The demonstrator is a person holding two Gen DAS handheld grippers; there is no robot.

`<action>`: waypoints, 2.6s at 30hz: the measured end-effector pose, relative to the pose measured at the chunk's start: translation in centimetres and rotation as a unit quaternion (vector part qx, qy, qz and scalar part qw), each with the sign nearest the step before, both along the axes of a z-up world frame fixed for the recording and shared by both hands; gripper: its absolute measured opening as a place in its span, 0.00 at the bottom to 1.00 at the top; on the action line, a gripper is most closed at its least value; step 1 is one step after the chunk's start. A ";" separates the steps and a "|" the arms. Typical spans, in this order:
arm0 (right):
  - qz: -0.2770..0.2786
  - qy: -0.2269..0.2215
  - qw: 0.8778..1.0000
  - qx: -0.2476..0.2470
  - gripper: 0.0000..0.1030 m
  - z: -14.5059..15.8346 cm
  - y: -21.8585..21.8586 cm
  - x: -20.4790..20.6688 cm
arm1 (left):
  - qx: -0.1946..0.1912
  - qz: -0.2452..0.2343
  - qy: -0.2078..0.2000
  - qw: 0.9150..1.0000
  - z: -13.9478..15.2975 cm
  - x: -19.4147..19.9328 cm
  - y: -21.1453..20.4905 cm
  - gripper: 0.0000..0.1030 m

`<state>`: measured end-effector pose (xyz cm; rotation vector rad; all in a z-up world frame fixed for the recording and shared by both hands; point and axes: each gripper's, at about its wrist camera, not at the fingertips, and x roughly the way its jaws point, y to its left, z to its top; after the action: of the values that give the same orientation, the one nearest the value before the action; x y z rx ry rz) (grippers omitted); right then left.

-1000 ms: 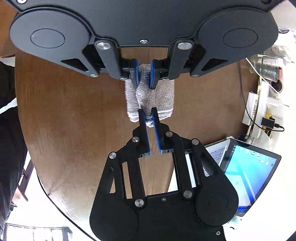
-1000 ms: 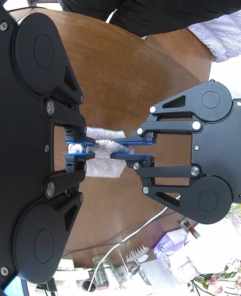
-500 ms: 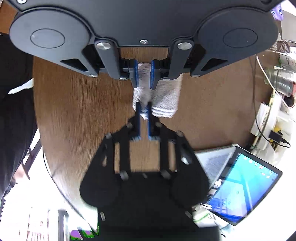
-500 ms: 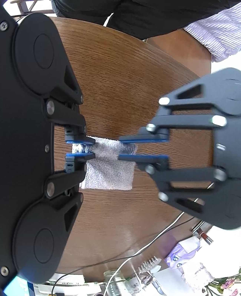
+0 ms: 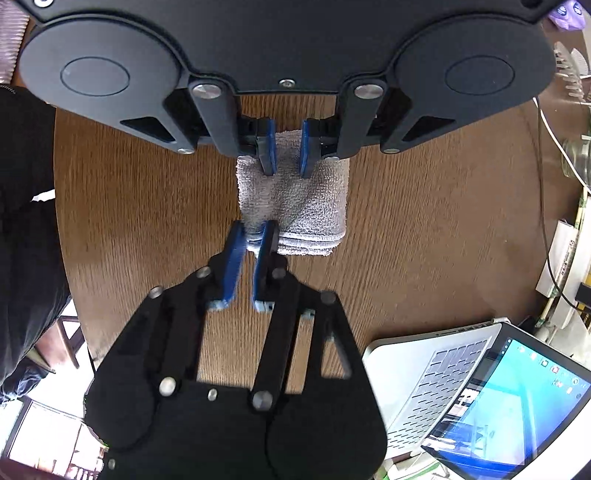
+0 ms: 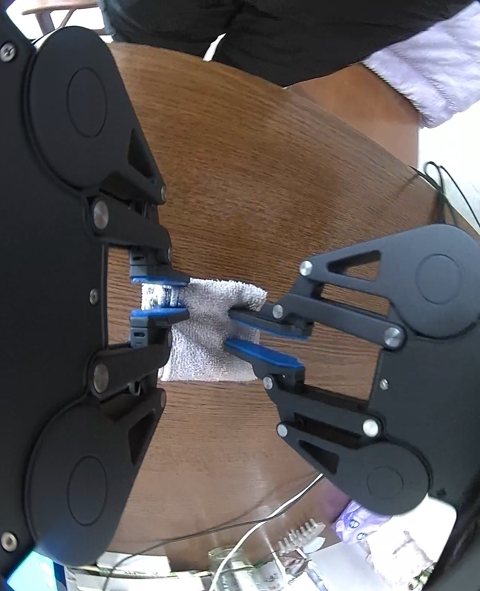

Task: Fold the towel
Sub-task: 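Fold the pinched edge over the towel with both grippers, then open both grippers and press the folded towel square flat, then open both grippers and lift them off the folded towel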

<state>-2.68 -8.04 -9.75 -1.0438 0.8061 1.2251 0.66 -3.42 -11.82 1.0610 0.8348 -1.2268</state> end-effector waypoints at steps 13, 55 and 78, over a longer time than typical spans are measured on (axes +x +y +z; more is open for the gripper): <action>-0.031 0.034 0.999 -0.006 0.19 1.2 0.8 5.7 | 0.000 0.005 0.020 1.000 0.0 1.2 -0.3 0.13; -0.008 0.130 0.991 -0.021 0.39 0.4 0.3 11.5 | 0.022 0.002 0.106 0.994 -0.9 9.2 -1.7 0.26; -0.019 0.133 0.991 -0.007 0.35 0.7 -1.0 11.2 | 0.023 0.003 0.077 0.997 -1.3 10.3 -1.6 0.42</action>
<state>8.56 -9.08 -9.02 -0.8816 1.0359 1.3449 10.95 -5.00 -13.16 1.0101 0.9881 -1.3020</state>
